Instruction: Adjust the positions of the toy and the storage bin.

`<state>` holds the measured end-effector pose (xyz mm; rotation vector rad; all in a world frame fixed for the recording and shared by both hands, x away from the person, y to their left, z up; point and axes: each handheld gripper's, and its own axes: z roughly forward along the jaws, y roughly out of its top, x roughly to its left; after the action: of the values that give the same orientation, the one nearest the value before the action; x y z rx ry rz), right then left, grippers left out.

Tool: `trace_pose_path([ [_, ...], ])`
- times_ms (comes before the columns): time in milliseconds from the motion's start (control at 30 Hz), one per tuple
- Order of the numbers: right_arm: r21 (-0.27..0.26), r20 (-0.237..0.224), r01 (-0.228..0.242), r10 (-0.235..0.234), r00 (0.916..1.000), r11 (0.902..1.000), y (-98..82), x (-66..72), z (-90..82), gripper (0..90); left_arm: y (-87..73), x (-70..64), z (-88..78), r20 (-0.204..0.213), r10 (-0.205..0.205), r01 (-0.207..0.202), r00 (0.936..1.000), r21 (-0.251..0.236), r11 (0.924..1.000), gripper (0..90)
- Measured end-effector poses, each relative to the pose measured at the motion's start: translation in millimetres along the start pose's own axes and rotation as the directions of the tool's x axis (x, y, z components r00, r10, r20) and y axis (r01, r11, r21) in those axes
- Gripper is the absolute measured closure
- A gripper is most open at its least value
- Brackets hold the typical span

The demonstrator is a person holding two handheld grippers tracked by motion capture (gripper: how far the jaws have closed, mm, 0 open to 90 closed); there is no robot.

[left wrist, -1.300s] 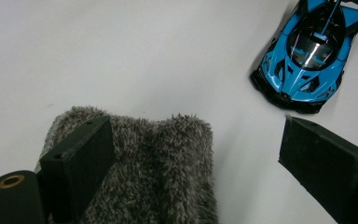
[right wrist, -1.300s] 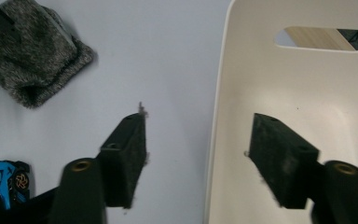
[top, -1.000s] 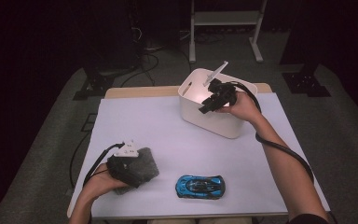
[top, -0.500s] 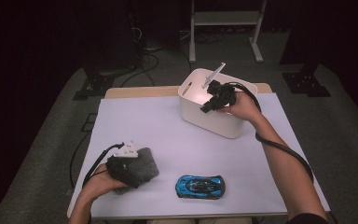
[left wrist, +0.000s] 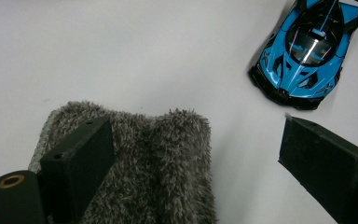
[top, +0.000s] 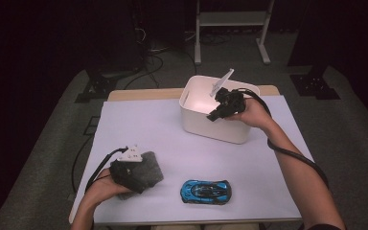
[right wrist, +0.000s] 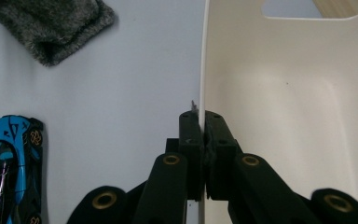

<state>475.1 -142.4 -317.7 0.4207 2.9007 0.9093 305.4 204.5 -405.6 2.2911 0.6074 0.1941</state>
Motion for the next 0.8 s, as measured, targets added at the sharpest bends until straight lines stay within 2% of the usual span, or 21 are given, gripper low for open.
trace_pose_path([
  [133,0.001,-0.001,0.019,-0.019,0.9998,0.9998,-1.1,7.3,-0.7,86.5,-0.3,0.2,0.9,0.0,0.001,-0.001,1.0,0.009,1.0,9.6],
  [367,0.006,-0.038,0.058,-0.058,0.9976,0.9983,-0.2,19.1,-0.5,86.4,-0.5,0.1,2.2,0.002,0.004,-0.004,1.0,0.016,0.9999,9.6],
  [600,0.001,-0.081,0.1,-0.1,0.9917,0.995,0.5,34.3,0.8,86.3,-1.1,-0.2,3.3,0.006,-0.006,0.005,1.0,0.014,0.9999,9.6],
  [800,-0.008,-0.103,0.129,-0.129,0.9862,0.9916,-0.6,45.8,1.0,86.2,-1.1,0.3,4.3,0.006,0.003,-0.003,1.0,0.021,0.9998,9.6],
])
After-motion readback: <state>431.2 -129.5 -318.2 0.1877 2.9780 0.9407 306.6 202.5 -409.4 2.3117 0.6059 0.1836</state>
